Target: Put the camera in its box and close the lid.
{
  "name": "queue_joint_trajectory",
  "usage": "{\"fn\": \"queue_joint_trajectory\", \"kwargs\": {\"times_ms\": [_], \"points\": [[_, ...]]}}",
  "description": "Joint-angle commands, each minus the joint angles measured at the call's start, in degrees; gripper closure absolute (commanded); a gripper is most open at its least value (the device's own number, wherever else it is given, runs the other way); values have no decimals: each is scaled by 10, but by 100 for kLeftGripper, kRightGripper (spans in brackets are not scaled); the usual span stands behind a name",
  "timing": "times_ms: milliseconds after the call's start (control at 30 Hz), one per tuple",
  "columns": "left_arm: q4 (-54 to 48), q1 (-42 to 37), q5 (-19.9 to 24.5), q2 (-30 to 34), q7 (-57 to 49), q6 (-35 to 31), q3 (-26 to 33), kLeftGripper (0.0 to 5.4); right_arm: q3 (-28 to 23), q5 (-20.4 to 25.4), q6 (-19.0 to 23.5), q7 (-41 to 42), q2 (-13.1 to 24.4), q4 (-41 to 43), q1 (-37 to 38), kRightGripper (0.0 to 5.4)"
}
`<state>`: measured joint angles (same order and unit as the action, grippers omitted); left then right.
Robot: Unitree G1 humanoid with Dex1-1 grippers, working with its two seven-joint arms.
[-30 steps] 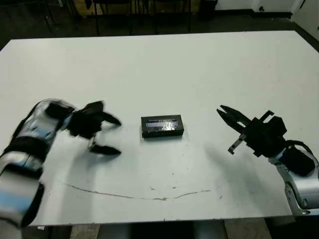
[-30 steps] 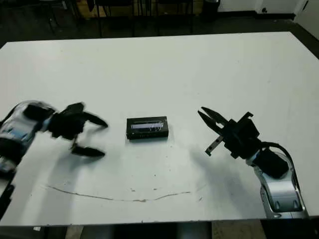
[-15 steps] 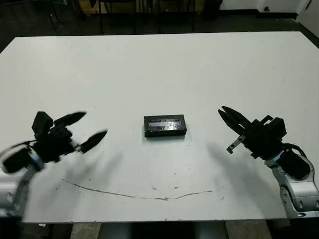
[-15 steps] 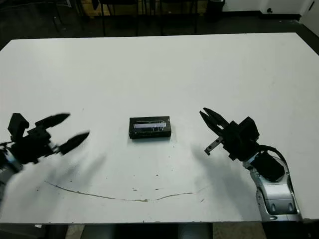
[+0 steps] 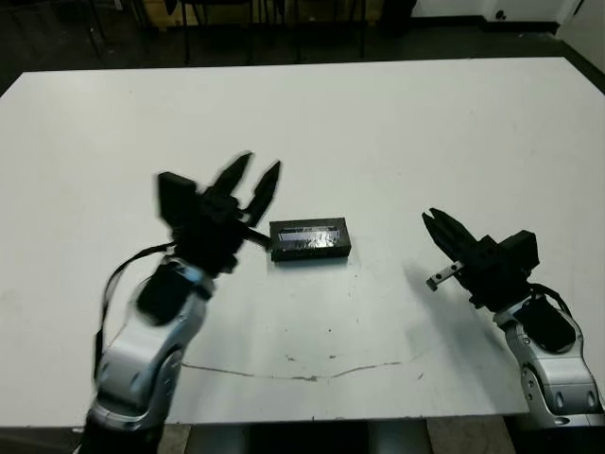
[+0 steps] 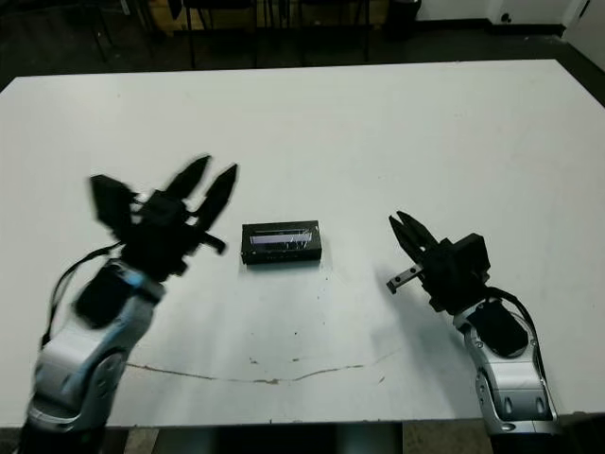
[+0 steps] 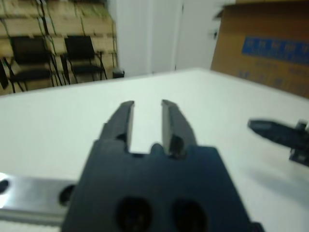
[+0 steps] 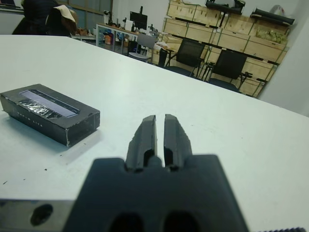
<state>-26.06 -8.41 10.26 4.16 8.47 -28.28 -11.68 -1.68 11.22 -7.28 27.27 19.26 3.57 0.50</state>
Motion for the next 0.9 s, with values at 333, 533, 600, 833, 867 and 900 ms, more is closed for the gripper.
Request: {"fn": "queue_joint_trajectory", "kwargs": {"times_ms": [333, 533, 600, 833, 867, 900], "points": [[150, -69, -83, -58, -59, -115, -61, 538, 5, -20, 48, -24, -2, 34, 11, 540], [198, -51, -99, -63, -51, -99, -80, 538, 3, -17, 56, -23, -3, 45, 13, 540], [202, -44, -107, -60, -47, -100, -89, 538, 5, -23, 58, -25, -1, 46, 12, 540], [188, -27, -117, -56, -32, -121, -102, 538, 6, -18, 80, -27, -3, 57, 12, 540], [188, -25, -116, -55, -29, -121, -100, 538, 6, -16, 78, -25, -3, 55, 11, 540], [190, -23, -116, -54, -27, -120, -99, 538, 6, -16, 77, -25, -3, 55, 11, 540]]}}
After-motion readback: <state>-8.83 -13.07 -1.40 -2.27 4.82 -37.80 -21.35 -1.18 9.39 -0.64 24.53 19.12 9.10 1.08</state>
